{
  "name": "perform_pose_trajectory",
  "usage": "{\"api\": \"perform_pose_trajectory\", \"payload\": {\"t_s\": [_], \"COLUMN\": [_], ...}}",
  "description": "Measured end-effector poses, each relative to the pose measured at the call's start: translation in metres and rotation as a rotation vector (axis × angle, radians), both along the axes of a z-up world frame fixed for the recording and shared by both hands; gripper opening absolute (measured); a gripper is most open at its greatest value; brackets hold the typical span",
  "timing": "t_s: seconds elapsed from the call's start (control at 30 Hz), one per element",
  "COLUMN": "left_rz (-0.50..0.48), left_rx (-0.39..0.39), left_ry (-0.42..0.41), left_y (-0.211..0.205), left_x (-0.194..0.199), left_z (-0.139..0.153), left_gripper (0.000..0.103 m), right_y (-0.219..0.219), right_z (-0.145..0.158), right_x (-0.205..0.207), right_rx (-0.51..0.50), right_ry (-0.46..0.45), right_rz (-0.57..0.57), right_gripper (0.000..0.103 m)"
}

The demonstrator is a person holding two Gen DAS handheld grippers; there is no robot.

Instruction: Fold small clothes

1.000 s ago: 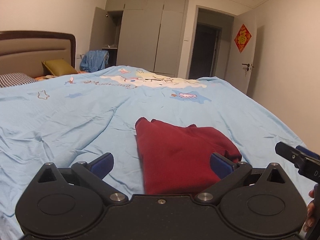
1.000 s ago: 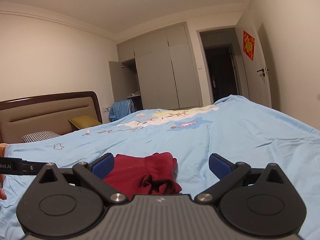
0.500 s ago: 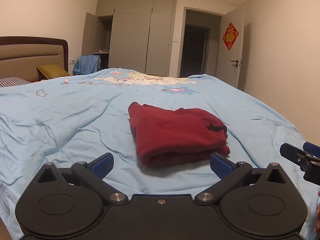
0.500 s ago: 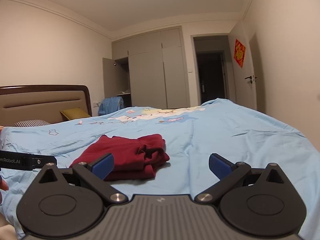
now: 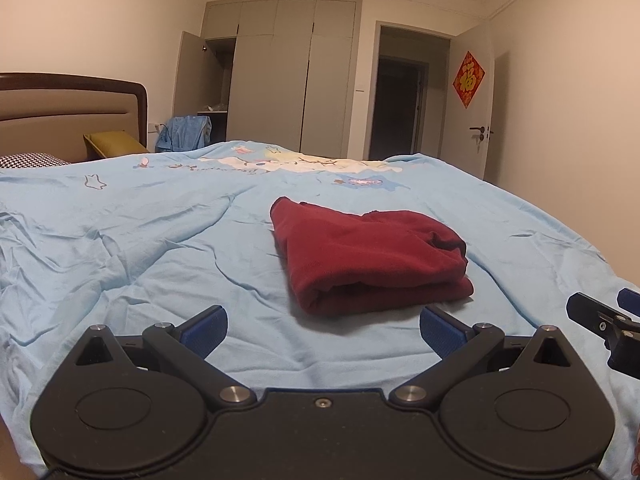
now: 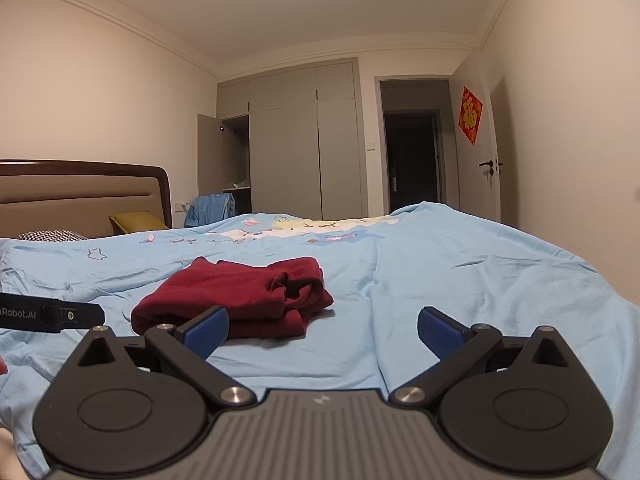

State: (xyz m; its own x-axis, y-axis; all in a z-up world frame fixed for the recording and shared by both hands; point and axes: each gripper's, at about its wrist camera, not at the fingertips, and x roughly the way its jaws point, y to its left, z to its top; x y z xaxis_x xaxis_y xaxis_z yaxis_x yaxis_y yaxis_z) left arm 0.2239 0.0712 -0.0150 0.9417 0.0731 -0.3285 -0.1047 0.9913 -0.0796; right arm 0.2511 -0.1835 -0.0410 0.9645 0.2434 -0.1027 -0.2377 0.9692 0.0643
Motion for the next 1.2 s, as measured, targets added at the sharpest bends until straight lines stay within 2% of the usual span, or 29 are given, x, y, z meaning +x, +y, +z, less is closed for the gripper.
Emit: {"api": "perform_pose_trajectory", "payload": {"t_s": [1.2], "left_rz": [0.0], "left_rx": [-0.004], "left_ry": [0.019], "left_y": [0.0017], "left_x": [0.0021], "left_z": [-0.0048], "left_gripper": [0.102], "right_y": [-0.0027], "right_z": [-0.0101], "right_x": [0.0053], "right_rx": [0.005], "right_ry": [0.036], "right_rz": [-0.014], "right_gripper": [0.103]}}
